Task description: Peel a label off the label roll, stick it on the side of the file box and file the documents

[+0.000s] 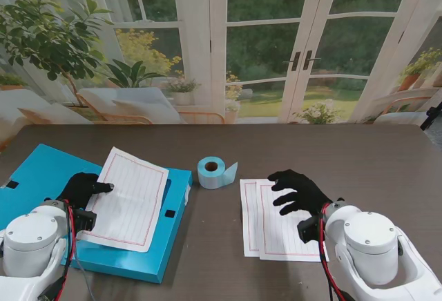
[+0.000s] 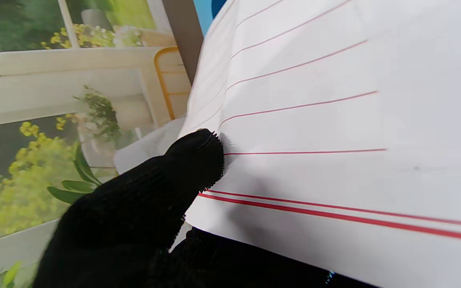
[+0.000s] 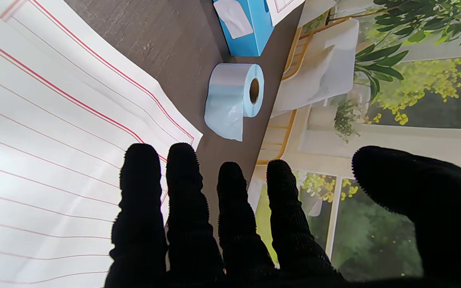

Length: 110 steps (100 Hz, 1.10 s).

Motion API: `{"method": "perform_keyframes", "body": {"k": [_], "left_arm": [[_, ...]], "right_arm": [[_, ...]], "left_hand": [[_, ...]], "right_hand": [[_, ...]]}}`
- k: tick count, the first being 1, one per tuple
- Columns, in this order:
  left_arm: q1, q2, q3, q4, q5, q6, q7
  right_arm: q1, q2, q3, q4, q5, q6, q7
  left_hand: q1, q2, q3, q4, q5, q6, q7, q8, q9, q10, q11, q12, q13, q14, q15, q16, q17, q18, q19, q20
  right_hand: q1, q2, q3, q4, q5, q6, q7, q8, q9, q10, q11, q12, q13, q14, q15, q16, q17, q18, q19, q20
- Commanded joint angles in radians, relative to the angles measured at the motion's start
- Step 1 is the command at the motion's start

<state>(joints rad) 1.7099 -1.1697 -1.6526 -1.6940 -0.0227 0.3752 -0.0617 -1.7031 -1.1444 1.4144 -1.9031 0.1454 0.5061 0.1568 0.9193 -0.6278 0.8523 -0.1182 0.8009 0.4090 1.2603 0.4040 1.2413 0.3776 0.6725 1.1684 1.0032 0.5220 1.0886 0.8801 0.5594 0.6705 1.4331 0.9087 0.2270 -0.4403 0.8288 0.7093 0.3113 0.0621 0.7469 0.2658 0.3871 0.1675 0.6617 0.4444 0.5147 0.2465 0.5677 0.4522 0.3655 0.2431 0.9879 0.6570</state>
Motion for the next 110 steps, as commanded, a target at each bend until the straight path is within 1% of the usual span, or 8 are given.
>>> {"method": "perform_keyframes", "body": {"k": [1, 23, 35, 48, 60, 74, 87, 110], "left_arm": [[-0.004, 0.004, -0.001, 0.018, 0.015, 0.013, -0.015], [-0.033, 0.023, 0.017, 0.058, 0.134, 0.061, -0.049], [-0.054, 0.027, 0.034, 0.079, 0.148, 0.076, -0.06], [-0.076, 0.038, 0.063, 0.094, 0.153, 0.086, -0.106], [-0.095, 0.062, 0.089, 0.098, 0.188, 0.108, -0.184], [-0.11, 0.079, 0.113, 0.101, 0.242, 0.134, -0.232], [-0.108, 0.095, 0.12, 0.084, 0.293, 0.179, -0.273], [-0.085, 0.129, 0.121, 0.04, 0.431, 0.246, -0.351]], "right_arm": [[-0.012, -0.004, 0.004, 0.005, 0.006, -0.01, 0.014], [-0.014, -0.007, 0.014, 0.018, 0.023, -0.021, 0.01], [-0.014, -0.007, 0.017, 0.024, 0.029, -0.023, 0.011], [-0.016, -0.01, 0.018, 0.03, 0.041, -0.026, 0.003], [-0.02, -0.011, 0.02, 0.026, 0.045, -0.024, 0.001], [-0.022, -0.011, 0.019, 0.025, 0.048, -0.027, 0.0], [-0.025, -0.011, 0.019, 0.023, 0.051, -0.025, 0.002], [-0.031, -0.011, 0.021, 0.017, 0.057, -0.019, 0.005]], "left_hand": [[0.084, 0.018, -0.012, 0.013, -0.037, 0.02, 0.05, 0.014, -0.01, -0.027, 0.005, 0.019, -0.025, 0.078, -0.004, 0.017, -0.017, -0.058, 0.042, 0.031], [0.083, 0.038, -0.047, 0.01, -0.056, 0.006, 0.051, 0.021, -0.031, -0.033, 0.003, 0.014, -0.045, 0.065, -0.011, 0.016, -0.033, -0.076, 0.032, 0.034], [0.092, 0.059, -0.091, 0.009, -0.07, -0.001, 0.045, 0.023, -0.057, -0.03, -0.001, 0.003, -0.074, 0.064, -0.025, 0.011, -0.057, -0.093, 0.019, 0.031], [0.096, 0.095, -0.166, 0.008, -0.092, -0.012, 0.032, 0.028, -0.1, -0.026, -0.006, -0.018, -0.122, 0.064, -0.043, 0.007, -0.105, -0.119, -0.006, 0.031], [0.086, 0.128, -0.266, 0.008, -0.119, -0.026, 0.019, 0.036, -0.143, -0.035, 0.005, -0.117, -0.153, 0.049, -0.065, -0.008, -0.141, -0.144, -0.028, 0.026], [0.068, 0.123, -0.251, 0.003, -0.121, -0.034, 0.021, 0.037, -0.153, -0.042, 0.005, -0.143, -0.161, 0.038, -0.086, -0.022, -0.159, -0.153, -0.049, 0.011], [0.067, 0.116, -0.231, 0.007, -0.118, -0.039, 0.033, 0.042, -0.149, -0.05, 0.018, -0.119, -0.152, 0.027, -0.086, -0.027, -0.152, -0.158, -0.047, -0.001], [0.054, 0.103, -0.198, 0.005, -0.119, -0.054, 0.053, 0.047, -0.133, -0.074, 0.016, -0.082, -0.125, 0.0, -0.076, -0.036, -0.119, -0.166, -0.028, -0.021]], "right_hand": [[0.018, 0.027, -0.019, -0.037, 0.022, -0.026, -0.002, -0.005, 0.016, -0.006, -0.004, -0.007, -0.008, -0.002, -0.008, -0.005, -0.276, -0.012, -0.018, 0.006], [0.033, 0.039, -0.038, -0.064, 0.025, -0.023, -0.004, -0.005, 0.018, -0.004, -0.004, -0.007, -0.007, 0.0, -0.007, -0.004, -0.276, -0.011, -0.021, 0.008], [0.038, 0.042, -0.043, -0.074, 0.025, -0.023, -0.005, -0.005, 0.019, -0.004, -0.006, -0.008, -0.006, 0.0, -0.007, -0.004, -0.276, -0.011, -0.021, 0.009], [0.049, 0.042, -0.046, -0.082, 0.026, -0.019, -0.005, -0.005, 0.02, -0.001, -0.006, -0.008, -0.003, 0.004, -0.005, -0.003, -0.276, -0.011, -0.022, 0.009], [0.058, 0.044, -0.054, -0.095, 0.025, -0.017, -0.005, -0.005, 0.02, 0.0, -0.006, -0.007, -0.002, 0.003, -0.005, -0.003, -0.276, -0.011, -0.022, 0.01], [0.063, 0.05, -0.059, -0.105, 0.021, -0.018, -0.006, -0.006, 0.019, -0.001, -0.006, -0.007, -0.005, 0.001, -0.005, -0.003, -0.276, -0.011, -0.022, 0.01], [0.068, 0.053, -0.063, -0.114, 0.018, -0.015, -0.005, -0.006, 0.017, -0.001, -0.006, -0.007, -0.005, 0.002, -0.005, -0.003, -0.276, -0.011, -0.022, 0.011], [0.075, 0.06, -0.071, -0.13, 0.014, -0.012, -0.004, -0.006, 0.014, 0.0, -0.005, -0.007, -0.008, 0.002, -0.005, -0.003, -0.278, -0.016, -0.026, 0.01]]}}
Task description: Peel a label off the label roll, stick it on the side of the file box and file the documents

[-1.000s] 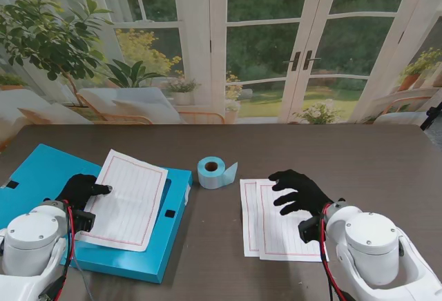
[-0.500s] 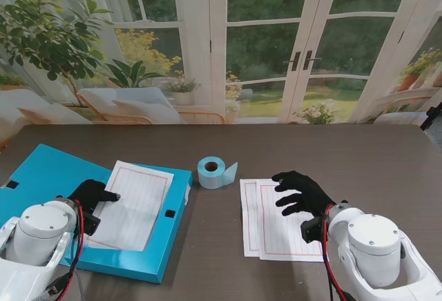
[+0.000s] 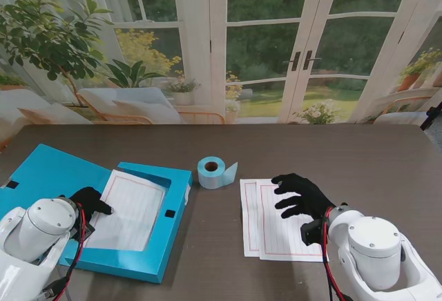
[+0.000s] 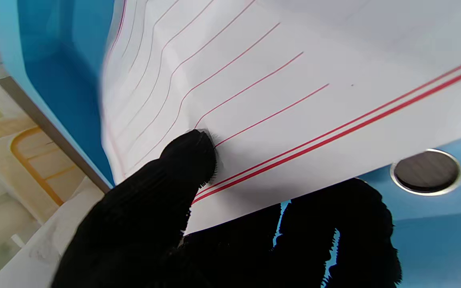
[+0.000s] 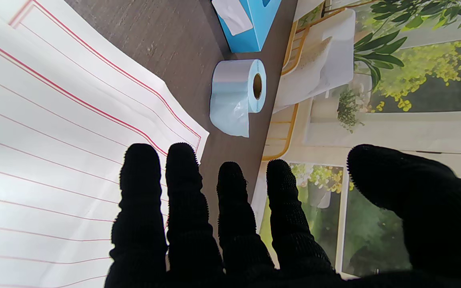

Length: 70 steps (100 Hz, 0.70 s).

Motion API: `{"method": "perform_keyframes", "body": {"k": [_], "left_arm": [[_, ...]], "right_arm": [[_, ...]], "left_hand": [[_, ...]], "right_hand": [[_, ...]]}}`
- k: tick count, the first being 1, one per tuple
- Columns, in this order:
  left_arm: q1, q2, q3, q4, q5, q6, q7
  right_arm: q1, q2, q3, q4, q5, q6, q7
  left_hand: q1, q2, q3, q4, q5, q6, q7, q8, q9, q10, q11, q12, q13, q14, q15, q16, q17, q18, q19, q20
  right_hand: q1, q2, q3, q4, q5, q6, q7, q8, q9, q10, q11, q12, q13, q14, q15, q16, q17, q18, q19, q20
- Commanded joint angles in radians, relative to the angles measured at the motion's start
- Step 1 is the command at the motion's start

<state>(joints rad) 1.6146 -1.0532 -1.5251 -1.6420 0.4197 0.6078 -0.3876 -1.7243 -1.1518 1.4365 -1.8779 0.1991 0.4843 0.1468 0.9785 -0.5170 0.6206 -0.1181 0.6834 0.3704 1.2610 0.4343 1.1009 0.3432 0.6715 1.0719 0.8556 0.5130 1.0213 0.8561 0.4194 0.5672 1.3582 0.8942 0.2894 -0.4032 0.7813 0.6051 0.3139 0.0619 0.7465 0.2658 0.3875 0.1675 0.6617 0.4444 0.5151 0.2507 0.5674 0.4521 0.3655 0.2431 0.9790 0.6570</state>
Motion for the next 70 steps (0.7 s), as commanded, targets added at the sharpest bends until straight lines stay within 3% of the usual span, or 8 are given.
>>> {"method": "perform_keyframes", "body": {"k": [1, 15, 19, 24, 39, 48, 68, 70], "left_arm": [[0.011, 0.013, -0.006, -0.013, -0.009, 0.016, -0.026], [0.01, 0.018, 0.001, -0.019, -0.007, 0.04, -0.039], [0.008, 0.021, 0.006, -0.018, -0.004, 0.037, -0.054], [0.003, 0.024, 0.013, -0.013, 0.0, 0.029, -0.063], [-0.012, 0.023, 0.032, 0.0, -0.02, 0.011, -0.067], [-0.019, 0.025, 0.04, 0.001, -0.017, 0.002, -0.077], [-0.019, 0.033, 0.032, -0.029, -0.002, -0.007, -0.109], [-0.017, 0.033, 0.029, -0.033, -0.001, -0.01, -0.109]], "right_arm": [[-0.01, -0.004, -0.001, -0.008, 0.004, 0.003, 0.015], [-0.013, -0.004, -0.004, -0.011, 0.005, 0.005, 0.013], [-0.014, -0.004, -0.005, -0.012, 0.007, 0.006, 0.012], [-0.015, -0.004, -0.007, -0.013, 0.007, 0.006, 0.012], [-0.017, -0.004, -0.01, -0.015, 0.009, 0.007, 0.013], [-0.017, -0.004, -0.01, -0.014, 0.008, 0.005, 0.013], [-0.015, 0.0, -0.01, -0.008, -0.026, -0.006, 0.016], [-0.014, 0.001, -0.01, -0.007, -0.032, -0.007, 0.016]], "left_hand": [[-0.008, -0.008, 0.033, 0.004, -0.001, -0.015, 0.052, 0.016, 0.006, -0.039, 0.016, 0.014, 0.022, 0.009, -0.009, -0.012, 0.021, -0.063, 0.047, -0.007], [-0.024, 0.012, -0.029, 0.006, -0.012, -0.021, 0.027, 0.01, -0.026, -0.034, 0.008, -0.073, -0.009, 0.01, -0.031, -0.024, -0.006, -0.071, 0.042, -0.031], [-0.05, 0.212, -0.382, 0.059, 0.025, -0.019, -0.096, 0.112, -0.051, -0.037, -0.007, -0.114, -0.03, 0.001, -0.057, -0.038, -0.025, -0.088, 0.034, -0.042], [-0.048, 0.026, -0.074, 0.011, -0.024, -0.043, -0.058, -0.009, -0.075, -0.035, -0.03, -0.137, -0.054, -0.006, -0.086, -0.053, -0.048, -0.104, 0.022, -0.049], [-0.146, 0.047, 0.006, -0.004, 0.002, -0.042, -0.406, -0.068, -0.185, 0.002, -0.177, -0.273, -0.181, -0.007, -0.269, -0.146, -0.178, -0.143, -0.067, -0.11], [-0.243, 0.073, 0.104, 0.038, 0.02, -0.023, -0.655, -0.094, -0.258, 0.02, -0.294, -0.401, -0.256, -0.017, -0.38, -0.207, -0.251, -0.166, -0.108, -0.162], [-0.299, 0.07, 0.057, 0.039, -0.04, 0.03, -1.049, -0.26, -0.43, 0.043, -0.514, -0.646, -0.458, -0.045, -0.663, -0.372, -0.386, -0.21, -0.38, -0.287], [-0.272, 0.155, -0.196, 0.047, -0.045, 0.034, -1.079, -0.277, -0.444, 0.044, -0.527, -0.667, -0.472, -0.05, -0.682, -0.385, -0.394, -0.217, -0.411, -0.287]], "right_hand": [[0.013, 0.023, -0.024, -0.026, 0.011, -0.012, -0.004, -0.006, 0.013, 0.001, -0.005, -0.007, -0.009, -0.004, -0.005, -0.003, -0.279, -0.016, -0.018, 0.01], [0.017, 0.023, -0.026, -0.033, 0.01, -0.01, -0.004, -0.006, 0.013, -0.001, -0.004, -0.007, -0.009, -0.002, -0.004, -0.003, -0.279, -0.015, -0.02, 0.011], [0.018, 0.024, -0.027, -0.034, 0.01, -0.01, -0.004, -0.006, 0.013, 0.0, -0.004, -0.007, -0.01, -0.001, -0.005, -0.003, -0.279, -0.015, -0.02, 0.012], [0.018, 0.024, -0.028, -0.036, 0.01, -0.009, -0.004, -0.006, 0.014, 0.0, -0.003, -0.007, -0.007, -0.002, -0.003, -0.003, -0.279, -0.015, -0.02, 0.012], [0.023, 0.024, -0.027, -0.039, 0.011, -0.008, -0.003, -0.006, 0.015, 0.0, -0.003, -0.008, -0.007, 0.0, -0.003, -0.003, -0.278, -0.015, -0.021, 0.013], [0.026, 0.023, -0.029, -0.042, 0.012, -0.009, -0.003, -0.007, 0.015, 0.0, -0.004, -0.008, -0.007, -0.001, -0.003, -0.003, -0.278, -0.015, -0.021, 0.014], [0.009, 0.016, -0.017, -0.031, 0.001, 0.01, -0.002, -0.008, 0.013, 0.0, -0.003, -0.008, -0.006, -0.001, -0.003, -0.003, -0.276, -0.014, -0.021, 0.016], [0.005, 0.014, -0.013, -0.026, -0.001, 0.013, -0.001, -0.008, 0.012, -0.001, -0.003, -0.008, -0.006, -0.002, -0.002, -0.003, -0.276, -0.014, -0.021, 0.016]]}}
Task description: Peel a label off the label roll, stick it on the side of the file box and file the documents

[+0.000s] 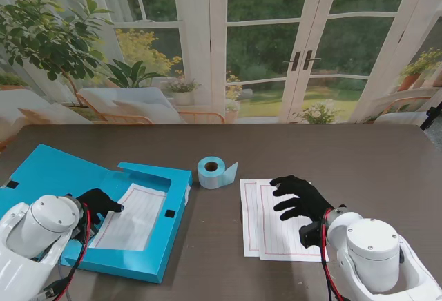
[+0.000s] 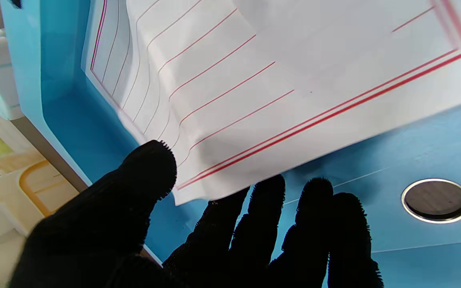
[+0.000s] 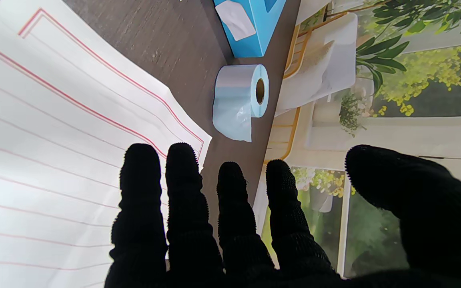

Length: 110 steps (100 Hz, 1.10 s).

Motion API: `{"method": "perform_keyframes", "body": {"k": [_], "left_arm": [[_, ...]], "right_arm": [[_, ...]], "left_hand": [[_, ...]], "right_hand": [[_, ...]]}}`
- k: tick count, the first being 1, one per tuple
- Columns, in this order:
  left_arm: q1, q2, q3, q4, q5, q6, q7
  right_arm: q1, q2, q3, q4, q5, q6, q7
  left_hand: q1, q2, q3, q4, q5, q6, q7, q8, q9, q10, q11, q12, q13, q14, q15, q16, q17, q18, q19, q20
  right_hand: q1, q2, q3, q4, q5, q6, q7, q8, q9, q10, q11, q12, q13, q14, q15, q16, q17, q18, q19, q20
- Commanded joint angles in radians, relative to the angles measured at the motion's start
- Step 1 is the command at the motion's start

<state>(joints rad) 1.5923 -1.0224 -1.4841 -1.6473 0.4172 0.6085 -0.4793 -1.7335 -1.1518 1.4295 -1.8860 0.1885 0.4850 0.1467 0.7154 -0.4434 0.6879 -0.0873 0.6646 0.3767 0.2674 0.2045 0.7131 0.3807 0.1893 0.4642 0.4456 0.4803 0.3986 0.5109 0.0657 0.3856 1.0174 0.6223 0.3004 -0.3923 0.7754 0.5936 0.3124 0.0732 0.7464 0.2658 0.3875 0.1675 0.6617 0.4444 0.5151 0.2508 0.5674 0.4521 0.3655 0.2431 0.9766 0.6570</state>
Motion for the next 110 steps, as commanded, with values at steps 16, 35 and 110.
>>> {"method": "perform_keyframes", "body": {"k": [16, 35, 110], "left_arm": [[0.013, 0.005, -0.028, -0.06, 0.018, -0.038, -0.031], [0.035, -0.002, -0.057, -0.1, 0.011, -0.091, -0.015], [0.163, -0.081, -0.045, -0.195, -0.215, -0.515, 0.282]], "right_arm": [[0.003, 0.013, -0.01, 0.012, -0.1, -0.02, 0.037], [0.011, 0.043, -0.014, 0.023, -0.261, -0.032, 0.1], [0.068, 0.114, -0.061, 0.088, -0.808, 0.154, 0.234]], "left_hand": [[-0.082, -0.011, -0.098, 0.014, -0.081, 0.05, -0.186, -0.103, -0.15, 0.009, -0.113, -0.139, -0.159, -0.041, -0.176, -0.104, -0.078, -0.064, -0.265, -0.029], [-0.125, 0.0, -0.088, -0.001, -0.096, 0.039, -0.205, -0.114, -0.2, 0.0, -0.13, -0.168, -0.202, -0.057, -0.225, -0.127, -0.098, -0.081, -0.339, -0.046], [-0.097, 0.016, -0.003, -0.003, 0.043, 0.033, -0.15, -0.075, -0.085, 0.037, -0.098, -0.127, -0.145, -0.015, -0.223, -0.09, -0.103, -0.048, -0.396, 0.001]], "right_hand": [[-0.076, -0.024, 0.044, 0.064, -0.008, -0.001, 0.001, -0.012, 0.009, -0.004, 0.001, -0.009, -0.002, -0.007, 0.004, -0.001, -0.261, -0.01, -0.013, 0.024], [-0.269, -0.055, 0.143, 0.164, -0.062, 0.032, 0.015, -0.013, -0.072, -0.023, 0.045, 0.034, -0.024, -0.041, 0.057, 0.022, -0.245, -0.027, 0.035, 0.03], [-0.308, -0.245, 0.135, -0.336, -0.073, 0.158, 0.228, 0.106, -0.022, -0.035, 0.281, 0.205, 0.23, -0.091, 0.381, 0.115, 0.112, -0.067, 0.501, 0.016]]}}
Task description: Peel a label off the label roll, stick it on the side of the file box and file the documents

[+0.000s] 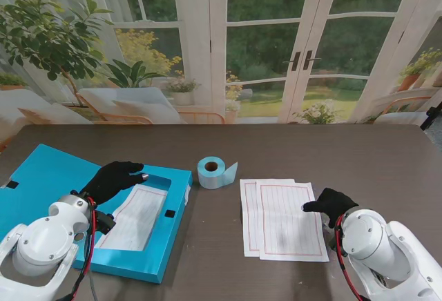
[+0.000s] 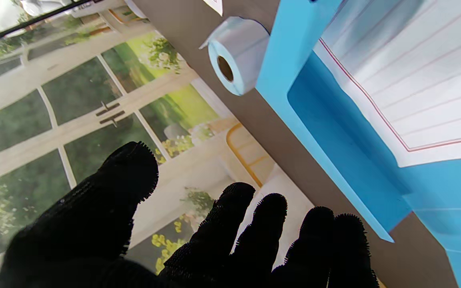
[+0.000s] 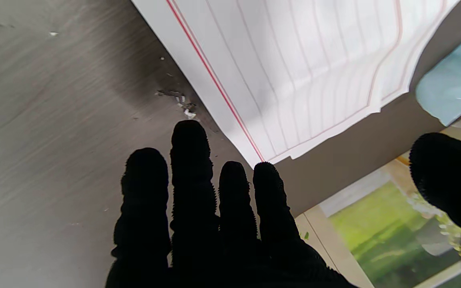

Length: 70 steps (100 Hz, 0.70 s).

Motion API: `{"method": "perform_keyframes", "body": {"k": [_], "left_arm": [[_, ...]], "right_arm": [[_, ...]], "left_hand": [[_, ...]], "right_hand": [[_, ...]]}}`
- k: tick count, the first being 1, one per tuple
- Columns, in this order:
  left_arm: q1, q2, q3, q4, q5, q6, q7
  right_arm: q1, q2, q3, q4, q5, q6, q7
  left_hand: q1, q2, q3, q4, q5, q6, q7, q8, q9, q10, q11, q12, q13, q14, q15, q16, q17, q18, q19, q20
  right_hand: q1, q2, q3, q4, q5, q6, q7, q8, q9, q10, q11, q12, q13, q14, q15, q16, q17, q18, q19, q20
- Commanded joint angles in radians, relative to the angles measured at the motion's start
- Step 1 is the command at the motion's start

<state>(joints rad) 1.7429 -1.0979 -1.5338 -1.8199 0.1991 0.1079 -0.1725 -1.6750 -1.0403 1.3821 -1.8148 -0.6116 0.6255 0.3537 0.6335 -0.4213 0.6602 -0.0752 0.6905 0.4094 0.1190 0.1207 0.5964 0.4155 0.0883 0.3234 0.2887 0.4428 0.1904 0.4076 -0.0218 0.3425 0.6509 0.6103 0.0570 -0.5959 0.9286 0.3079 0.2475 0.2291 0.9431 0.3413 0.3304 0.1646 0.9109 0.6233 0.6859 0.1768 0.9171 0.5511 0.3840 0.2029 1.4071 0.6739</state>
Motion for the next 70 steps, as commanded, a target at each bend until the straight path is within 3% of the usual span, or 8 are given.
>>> {"method": "perform_keyframes", "body": {"k": [1, 12, 17, 19, 32, 59, 70], "left_arm": [[0.013, -0.006, 0.005, -0.024, 0.003, -0.017, -0.025], [0.025, -0.005, 0.004, -0.041, -0.004, -0.039, -0.029], [0.03, -0.004, 0.003, -0.045, -0.006, -0.048, -0.03], [0.032, -0.004, 0.003, -0.047, -0.008, -0.051, -0.032], [0.043, -0.003, 0.0, -0.052, -0.02, -0.065, -0.037], [0.05, -0.005, 0.006, -0.043, -0.047, -0.074, -0.038], [0.048, -0.005, 0.01, -0.041, -0.054, -0.069, -0.04]], "right_arm": [[0.012, 0.004, -0.017, 0.019, -0.012, 0.017, 0.029], [0.041, 0.012, -0.053, 0.042, -0.044, 0.059, 0.05], [0.054, 0.016, -0.068, 0.053, -0.052, 0.077, 0.059], [0.059, 0.018, -0.074, 0.056, -0.054, 0.085, 0.065], [0.091, 0.035, -0.11, 0.075, -0.062, 0.136, 0.115], [0.138, 0.068, -0.144, 0.096, -0.006, 0.171, 0.216], [0.15, 0.073, -0.148, 0.104, 0.047, 0.177, 0.23]], "left_hand": [[-0.015, -0.007, 0.024, -0.015, 0.018, 0.0, -0.001, 0.009, 0.032, 0.003, 0.003, 0.014, 0.013, 0.024, -0.015, 0.013, -0.014, -0.003, -0.03, 0.013], [-0.015, 0.0, 0.021, -0.015, 0.023, 0.0, -0.002, 0.012, 0.038, 0.003, 0.004, 0.015, 0.016, 0.026, -0.018, 0.014, -0.012, 0.0, -0.035, 0.017], [-0.015, 0.002, 0.019, -0.015, 0.024, -0.002, -0.002, 0.013, 0.04, 0.005, 0.004, 0.016, 0.018, 0.027, -0.019, 0.014, -0.011, -0.001, -0.036, 0.019], [-0.015, 0.003, 0.018, -0.015, 0.025, -0.002, -0.002, 0.014, 0.04, 0.006, 0.004, 0.016, 0.018, 0.026, -0.019, 0.014, -0.011, -0.001, -0.036, 0.019], [-0.013, 0.011, 0.01, -0.014, 0.029, -0.001, -0.002, 0.017, 0.042, 0.009, 0.004, 0.016, 0.021, 0.031, -0.023, 0.015, -0.011, 0.002, -0.042, 0.021], [-0.006, 0.032, -0.008, -0.01, 0.038, 0.001, -0.004, 0.023, 0.042, 0.015, 0.002, 0.016, 0.023, 0.036, -0.031, 0.016, -0.008, 0.007, -0.053, 0.027], [-0.005, 0.04, -0.016, -0.009, 0.038, 0.0, -0.006, 0.025, 0.042, 0.016, 0.002, 0.016, 0.024, 0.037, -0.034, 0.016, -0.009, 0.007, -0.06, 0.027]], "right_hand": [[-0.066, -0.04, -0.019, -0.053, -0.005, 0.001, 0.034, 0.032, 0.039, -0.033, 0.033, 0.027, 0.064, -0.017, 0.033, 0.016, 0.098, -0.026, 0.073, 0.0], [-0.099, -0.016, 0.002, -0.055, 0.035, -0.006, 0.05, 0.046, 0.085, -0.027, 0.039, 0.035, 0.12, -0.029, 0.052, 0.017, 0.158, -0.028, 0.103, -0.005], [-0.127, -0.003, 0.032, -0.013, 0.054, -0.01, 0.05, 0.051, 0.104, -0.025, 0.037, 0.037, 0.143, -0.033, 0.059, 0.015, 0.181, -0.028, 0.117, -0.012], [-0.131, 0.009, 0.028, 0.032, 0.06, -0.009, 0.048, 0.054, 0.11, -0.022, 0.036, 0.039, 0.15, -0.032, 0.062, 0.013, 0.187, -0.029, 0.124, -0.021], [-0.152, 0.078, 0.031, 0.13, 0.077, -0.004, 0.039, 0.052, 0.122, -0.012, 0.028, 0.035, 0.171, -0.027, 0.076, 0.014, 0.208, -0.033, 0.146, -0.028], [-0.15, 0.204, -0.021, 0.162, 0.096, -0.004, 0.017, 0.039, 0.134, -0.008, 0.011, 0.021, 0.157, -0.014, 0.08, 0.015, 0.181, -0.042, 0.147, -0.03], [-0.133, 0.231, -0.042, 0.158, 0.097, -0.01, 0.015, 0.038, 0.131, -0.007, 0.006, 0.018, 0.145, -0.014, 0.08, 0.017, 0.162, -0.044, 0.139, -0.031]]}}
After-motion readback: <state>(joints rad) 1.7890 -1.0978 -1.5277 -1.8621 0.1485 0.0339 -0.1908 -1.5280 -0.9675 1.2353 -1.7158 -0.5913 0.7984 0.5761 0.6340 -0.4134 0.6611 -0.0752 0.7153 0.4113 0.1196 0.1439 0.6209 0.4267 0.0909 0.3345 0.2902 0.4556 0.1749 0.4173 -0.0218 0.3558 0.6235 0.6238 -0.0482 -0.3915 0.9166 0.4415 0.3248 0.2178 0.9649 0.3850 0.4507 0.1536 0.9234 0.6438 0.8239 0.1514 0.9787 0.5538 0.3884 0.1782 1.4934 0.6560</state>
